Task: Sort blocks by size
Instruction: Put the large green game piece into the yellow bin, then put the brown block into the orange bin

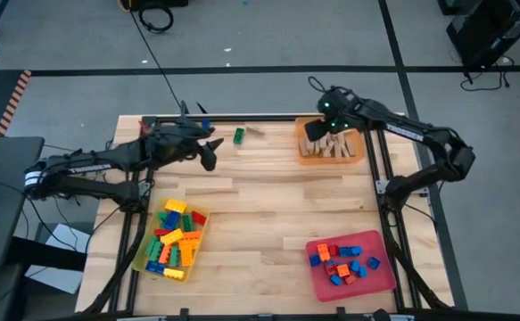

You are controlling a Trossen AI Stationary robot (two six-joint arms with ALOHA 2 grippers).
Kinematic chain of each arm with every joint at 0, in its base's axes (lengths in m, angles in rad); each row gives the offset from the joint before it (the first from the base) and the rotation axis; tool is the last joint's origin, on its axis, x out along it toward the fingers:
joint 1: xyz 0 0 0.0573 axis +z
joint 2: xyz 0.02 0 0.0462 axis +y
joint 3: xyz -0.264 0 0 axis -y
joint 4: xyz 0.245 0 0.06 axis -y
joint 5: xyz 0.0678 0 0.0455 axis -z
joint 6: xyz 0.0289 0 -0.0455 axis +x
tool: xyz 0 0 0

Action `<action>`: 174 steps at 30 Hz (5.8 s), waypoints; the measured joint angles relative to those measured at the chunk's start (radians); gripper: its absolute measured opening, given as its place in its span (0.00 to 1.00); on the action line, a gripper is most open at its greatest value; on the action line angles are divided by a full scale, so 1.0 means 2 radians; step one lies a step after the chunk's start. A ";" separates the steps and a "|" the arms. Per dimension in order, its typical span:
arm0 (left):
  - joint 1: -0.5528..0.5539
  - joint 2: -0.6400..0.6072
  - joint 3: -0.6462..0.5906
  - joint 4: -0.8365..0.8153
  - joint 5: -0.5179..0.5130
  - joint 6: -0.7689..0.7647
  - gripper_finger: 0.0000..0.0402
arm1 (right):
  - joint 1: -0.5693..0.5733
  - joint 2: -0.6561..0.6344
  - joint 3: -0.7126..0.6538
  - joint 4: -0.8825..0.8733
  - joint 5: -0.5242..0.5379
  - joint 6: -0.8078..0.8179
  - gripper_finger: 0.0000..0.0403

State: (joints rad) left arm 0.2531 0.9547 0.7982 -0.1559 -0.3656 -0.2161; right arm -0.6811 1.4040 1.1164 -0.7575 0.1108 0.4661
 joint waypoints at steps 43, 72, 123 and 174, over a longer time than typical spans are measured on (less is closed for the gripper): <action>0.188 0.525 0.403 -0.331 0.171 -0.161 0.73 | 0.063 -0.064 0.001 -0.003 0.000 -0.020 0.47; 0.198 0.606 0.425 -0.339 0.147 -0.128 0.34 | 0.072 -0.064 0.001 -0.003 0.000 -0.039 0.47; -0.398 0.094 0.079 -0.534 0.055 -0.688 0.46 | 0.264 -0.150 0.001 -0.156 0.155 0.188 0.47; -0.273 0.154 0.079 -0.356 0.023 -0.738 0.81 | 0.288 -0.372 -0.264 0.079 -0.043 -0.211 0.46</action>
State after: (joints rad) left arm -0.2926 1.2621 0.9569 -0.8680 -0.3203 -1.6929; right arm -0.1054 0.6601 0.5884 -0.5991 0.0246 0.0435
